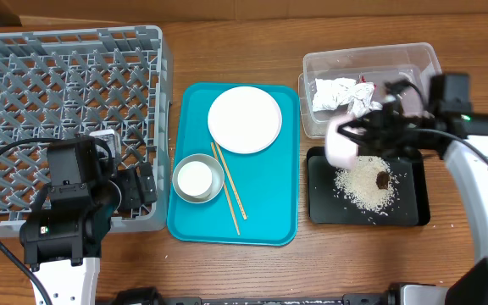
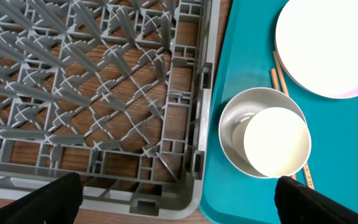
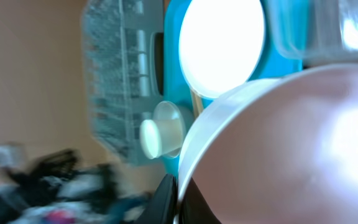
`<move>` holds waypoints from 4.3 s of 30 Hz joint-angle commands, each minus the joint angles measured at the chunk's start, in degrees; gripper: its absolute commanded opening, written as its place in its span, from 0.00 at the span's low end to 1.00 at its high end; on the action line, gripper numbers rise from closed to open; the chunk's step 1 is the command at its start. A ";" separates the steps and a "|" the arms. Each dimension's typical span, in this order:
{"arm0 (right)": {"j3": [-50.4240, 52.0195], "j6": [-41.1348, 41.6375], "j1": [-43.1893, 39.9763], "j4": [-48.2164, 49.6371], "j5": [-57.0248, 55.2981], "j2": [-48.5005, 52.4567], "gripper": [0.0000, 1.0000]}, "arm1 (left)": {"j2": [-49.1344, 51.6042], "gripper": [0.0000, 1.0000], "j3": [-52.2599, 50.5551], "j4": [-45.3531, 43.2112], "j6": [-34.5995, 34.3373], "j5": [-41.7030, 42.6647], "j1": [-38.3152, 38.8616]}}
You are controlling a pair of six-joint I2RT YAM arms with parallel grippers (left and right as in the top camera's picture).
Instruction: Sort waste into correct bins and load items into the dishwasher
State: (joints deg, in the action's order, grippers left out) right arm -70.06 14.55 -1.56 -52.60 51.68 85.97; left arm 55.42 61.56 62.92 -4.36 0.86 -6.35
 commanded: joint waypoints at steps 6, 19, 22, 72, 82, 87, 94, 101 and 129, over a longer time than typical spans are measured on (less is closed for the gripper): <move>-3.10 -2.27 25.11 15.19 -37.99 0.81 0.04 | 0.09 1.00 1.27 -0.37 -0.83 0.68 -0.07; -3.04 -4.98 39.74 38.29 -49.88 20.39 0.04 | 0.09 1.00 1.27 -0.33 -0.83 0.68 -0.07; -3.04 -4.94 39.82 39.34 -48.61 23.50 0.04 | 0.09 1.00 1.27 -0.35 -0.83 0.68 -0.07; -15.26 14.25 50.58 12.02 -41.35 28.11 0.45 | 0.09 1.00 1.27 -1.25 -0.83 1.31 -0.07; -15.69 15.74 50.10 12.66 -41.35 29.73 0.04 | 0.09 1.00 1.27 -1.25 -0.83 1.33 -0.07; -18.03 15.23 46.97 9.60 -41.35 27.15 0.04 | 0.09 1.00 1.27 -1.49 -0.83 1.90 -0.04; -21.20 12.81 38.88 3.80 -41.18 16.87 0.04 | 0.09 1.00 1.27 -3.15 -0.98 8.09 -0.04; -21.20 10.67 29.16 -0.48 -32.74 9.31 0.04 | 2.51 1.00 1.20 -8.79 -0.74 23.78 0.07; -21.00 4.68 23.63 1.70 17.92 9.25 0.04 | 19.91 0.95 1.20 -38.25 12.07 83.91 7.15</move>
State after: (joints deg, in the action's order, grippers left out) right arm -90.70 19.68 22.15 -51.40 63.48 95.29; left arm 75.13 61.67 25.67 6.42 81.34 -0.47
